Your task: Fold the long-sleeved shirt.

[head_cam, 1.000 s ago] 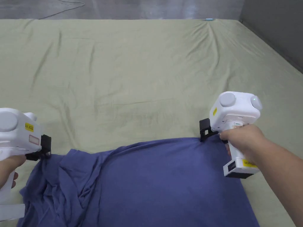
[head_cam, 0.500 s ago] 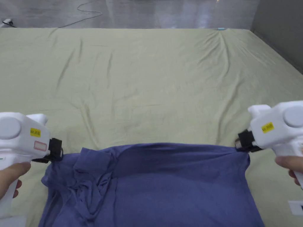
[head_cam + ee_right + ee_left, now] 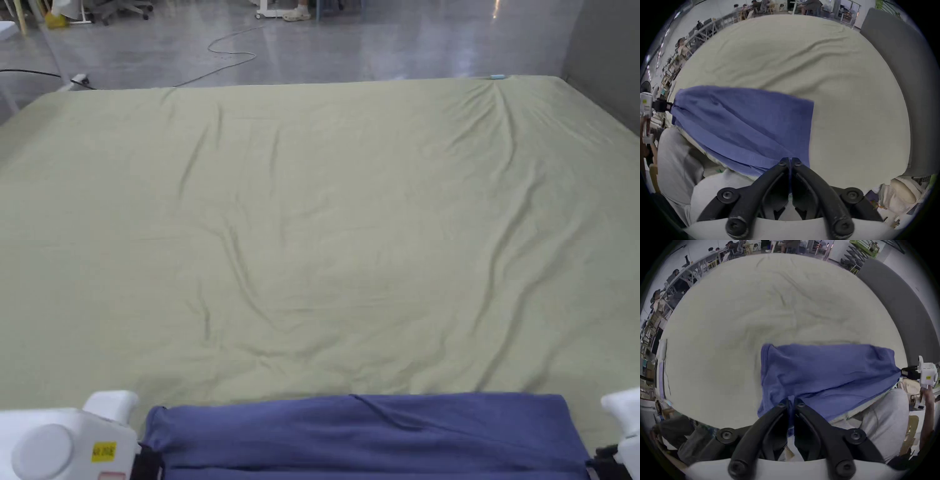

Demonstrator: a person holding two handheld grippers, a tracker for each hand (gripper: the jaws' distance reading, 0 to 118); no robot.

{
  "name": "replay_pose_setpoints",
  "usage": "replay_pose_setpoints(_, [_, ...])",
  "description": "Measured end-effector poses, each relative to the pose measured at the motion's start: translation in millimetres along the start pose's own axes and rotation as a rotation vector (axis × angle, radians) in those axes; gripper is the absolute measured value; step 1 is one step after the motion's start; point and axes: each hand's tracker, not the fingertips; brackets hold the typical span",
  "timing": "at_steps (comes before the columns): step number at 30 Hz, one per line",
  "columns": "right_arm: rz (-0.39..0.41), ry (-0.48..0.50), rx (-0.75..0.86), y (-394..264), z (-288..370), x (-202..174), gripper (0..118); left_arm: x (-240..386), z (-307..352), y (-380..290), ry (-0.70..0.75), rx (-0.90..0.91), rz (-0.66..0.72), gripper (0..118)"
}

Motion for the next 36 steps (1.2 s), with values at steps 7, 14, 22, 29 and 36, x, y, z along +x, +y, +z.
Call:
replay_pose_setpoints(7, [-0.009,-0.014,-0.032,-11,-28,6,0,-3,-22,-15,0.028,-0.004,0.017,0])
replay_pose_setpoints(14, [-0.003,-0.045,-0.023,-14,-40,-4,0,-4,-30,-13,0.043,0.007,0.049,0])
replay_pose_setpoints(22, [0.047,-0.067,0.046,-13,16,1,93,-4,36,-22,-0.003,0.124,0.162,117])
replay_pose_setpoints(29, [-0.032,-0.096,0.273,-8,104,-9,93,8,96,-31,0.01,0.26,0.12,117])
replay_pose_setpoints(36, [-0.116,0.178,0.332,-15,83,-50,0,-3,44,-38,-0.156,0.169,0.201,0])
